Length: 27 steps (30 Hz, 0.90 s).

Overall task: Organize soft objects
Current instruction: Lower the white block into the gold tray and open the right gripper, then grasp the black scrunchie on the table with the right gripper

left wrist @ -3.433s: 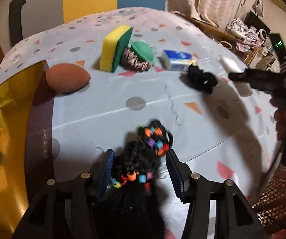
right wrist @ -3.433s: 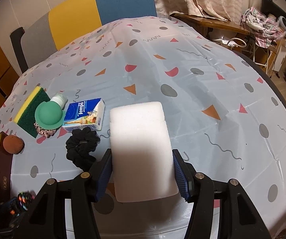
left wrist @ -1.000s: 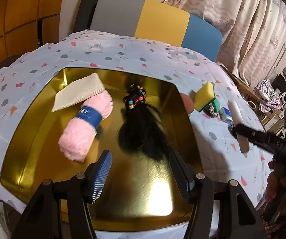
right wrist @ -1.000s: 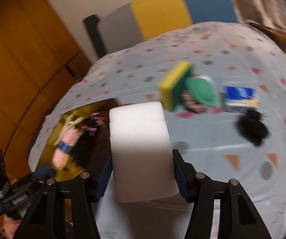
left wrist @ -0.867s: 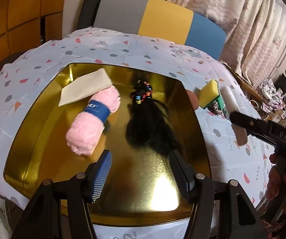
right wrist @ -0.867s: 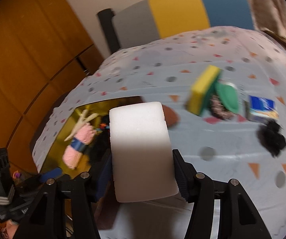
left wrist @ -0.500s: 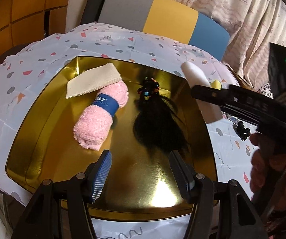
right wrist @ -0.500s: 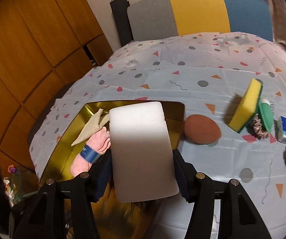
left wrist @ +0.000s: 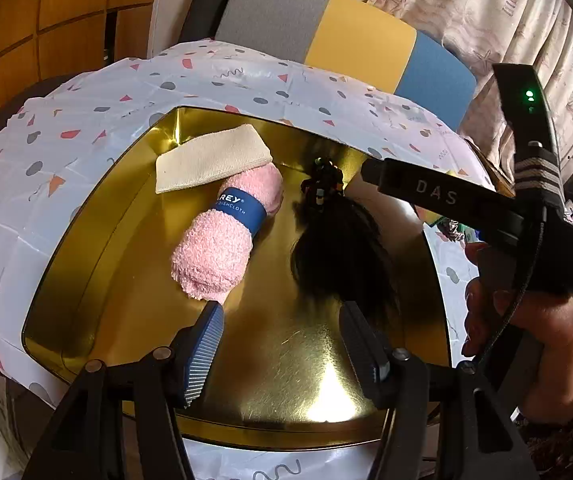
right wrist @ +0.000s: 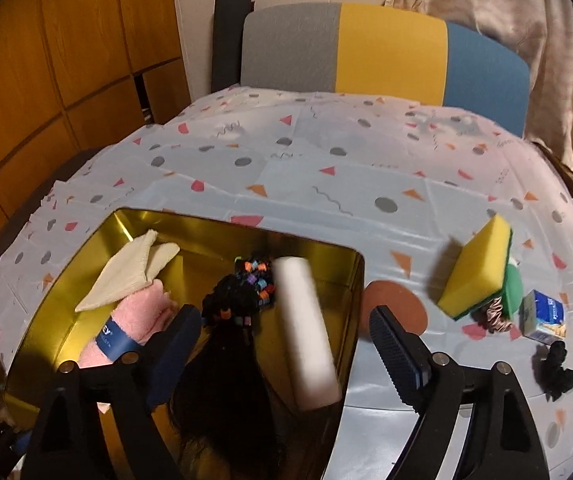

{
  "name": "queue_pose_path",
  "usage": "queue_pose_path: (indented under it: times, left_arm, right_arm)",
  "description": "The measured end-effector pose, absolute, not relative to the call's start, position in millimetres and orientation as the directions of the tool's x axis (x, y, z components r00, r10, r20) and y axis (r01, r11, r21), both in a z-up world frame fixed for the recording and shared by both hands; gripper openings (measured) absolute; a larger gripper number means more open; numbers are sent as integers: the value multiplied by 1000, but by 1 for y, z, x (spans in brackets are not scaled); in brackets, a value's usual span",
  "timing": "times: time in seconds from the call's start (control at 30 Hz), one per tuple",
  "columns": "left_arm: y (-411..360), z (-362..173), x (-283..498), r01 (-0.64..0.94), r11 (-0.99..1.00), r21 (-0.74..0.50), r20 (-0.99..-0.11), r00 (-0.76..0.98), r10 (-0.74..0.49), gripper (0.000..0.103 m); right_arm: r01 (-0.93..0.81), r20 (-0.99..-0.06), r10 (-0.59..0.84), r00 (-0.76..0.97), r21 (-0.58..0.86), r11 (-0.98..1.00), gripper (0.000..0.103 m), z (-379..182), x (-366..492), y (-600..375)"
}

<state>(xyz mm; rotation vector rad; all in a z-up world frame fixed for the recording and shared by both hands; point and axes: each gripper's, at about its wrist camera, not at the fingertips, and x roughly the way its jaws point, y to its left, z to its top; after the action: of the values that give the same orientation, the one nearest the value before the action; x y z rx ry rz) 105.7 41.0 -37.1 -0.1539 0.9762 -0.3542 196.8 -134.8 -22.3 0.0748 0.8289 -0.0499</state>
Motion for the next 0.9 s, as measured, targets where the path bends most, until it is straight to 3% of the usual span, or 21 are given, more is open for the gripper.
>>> queue_pose_path:
  times: [0.57, 0.9]
  left_arm:
    - [27, -38, 97, 268, 924, -273, -782, 498, -375, 61]
    - [5, -27, 78, 362, 895, -262, -751, 506, -425, 61]
  right_arm:
    - [90, -681, 7, 733, 107, 990, 88, 4, 135, -168]
    - [157, -746, -67, 663, 50, 986, 90, -21, 91, -221]
